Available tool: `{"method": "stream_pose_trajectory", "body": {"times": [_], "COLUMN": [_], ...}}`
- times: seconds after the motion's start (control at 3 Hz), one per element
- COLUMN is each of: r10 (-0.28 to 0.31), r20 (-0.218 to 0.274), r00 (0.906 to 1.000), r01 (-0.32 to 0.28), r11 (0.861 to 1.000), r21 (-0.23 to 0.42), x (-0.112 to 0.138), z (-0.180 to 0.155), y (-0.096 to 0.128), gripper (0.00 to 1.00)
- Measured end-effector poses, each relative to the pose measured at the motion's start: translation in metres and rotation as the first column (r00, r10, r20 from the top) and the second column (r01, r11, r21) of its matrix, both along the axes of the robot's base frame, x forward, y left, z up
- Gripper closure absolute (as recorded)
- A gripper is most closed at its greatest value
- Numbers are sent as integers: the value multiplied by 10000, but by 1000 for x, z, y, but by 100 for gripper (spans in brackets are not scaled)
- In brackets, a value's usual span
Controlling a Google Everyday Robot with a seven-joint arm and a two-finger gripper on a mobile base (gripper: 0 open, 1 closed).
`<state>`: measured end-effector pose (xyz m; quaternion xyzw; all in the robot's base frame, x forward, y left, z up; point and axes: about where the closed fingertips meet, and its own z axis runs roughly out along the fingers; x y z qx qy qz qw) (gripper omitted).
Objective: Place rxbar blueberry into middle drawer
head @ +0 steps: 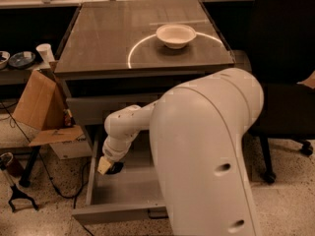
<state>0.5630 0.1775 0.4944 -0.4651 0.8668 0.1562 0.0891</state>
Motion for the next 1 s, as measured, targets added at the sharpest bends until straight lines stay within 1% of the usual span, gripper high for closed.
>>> {"method": "stream_pose_trajectory", "body": {"times": [0.33,0.67,1.0], "r10": [-264,-1052,-1769], "r20": [-209,-385,-542], "r00": [9994,9937,9827], "r01": [261,1041,1746], "r11": [9995,9941,9836], "r21": [-164,-317,-447], "x": [5,16,24], "z": [-24,-41,-50], "y": [1,-4,-5], "gripper": [100,82,58]}}
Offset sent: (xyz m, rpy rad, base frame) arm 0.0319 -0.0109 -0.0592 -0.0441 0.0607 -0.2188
